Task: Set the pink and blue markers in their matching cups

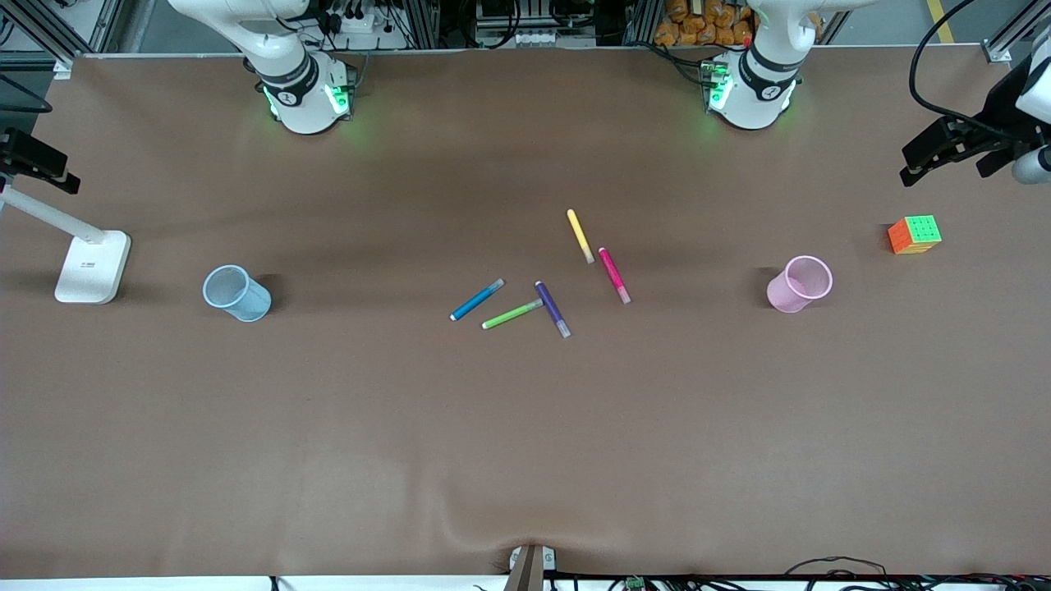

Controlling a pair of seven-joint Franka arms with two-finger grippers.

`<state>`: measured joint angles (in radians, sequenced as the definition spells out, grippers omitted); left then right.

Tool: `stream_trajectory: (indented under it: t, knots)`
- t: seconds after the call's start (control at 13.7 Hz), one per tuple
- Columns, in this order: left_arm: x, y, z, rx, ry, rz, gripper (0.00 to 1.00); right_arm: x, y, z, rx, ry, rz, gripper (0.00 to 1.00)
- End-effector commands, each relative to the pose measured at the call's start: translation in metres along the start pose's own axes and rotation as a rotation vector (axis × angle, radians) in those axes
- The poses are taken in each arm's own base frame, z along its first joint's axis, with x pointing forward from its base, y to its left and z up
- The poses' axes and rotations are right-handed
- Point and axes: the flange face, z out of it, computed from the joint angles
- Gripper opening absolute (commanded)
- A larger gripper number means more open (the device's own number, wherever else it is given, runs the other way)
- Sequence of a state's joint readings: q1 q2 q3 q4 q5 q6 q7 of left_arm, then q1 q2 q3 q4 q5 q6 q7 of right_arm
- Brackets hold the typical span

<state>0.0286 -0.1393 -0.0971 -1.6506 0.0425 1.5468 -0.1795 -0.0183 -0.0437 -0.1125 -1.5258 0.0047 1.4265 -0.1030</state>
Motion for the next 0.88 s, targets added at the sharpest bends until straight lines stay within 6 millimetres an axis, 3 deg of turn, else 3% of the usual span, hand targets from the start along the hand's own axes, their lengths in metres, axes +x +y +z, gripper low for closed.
stream_trajectory:
  t: [0.0, 0.22, 0.51, 0.8]
  knots:
    - [0.002, -0.003, -0.006, -0.017, -0.011, 0.027, 1.0, 0.001, 0.003, -0.004, 0.019, -0.002, -0.002, 1.0]
    - [0.004, -0.014, -0.01, -0.003, 0.003, 0.041, 1.0, 0.001, 0.003, -0.004, 0.019, -0.002, -0.002, 1.0]
    - [0.01, -0.006, -0.005, -0.011, -0.025, 0.057, 1.0, 0.001, 0.007, -0.002, 0.02, -0.005, 0.006, 1.0]
    - [0.012, -0.013, -0.004, -0.018, -0.027, 0.046, 1.0, 0.001, 0.007, -0.002, 0.023, -0.006, 0.007, 1.0]
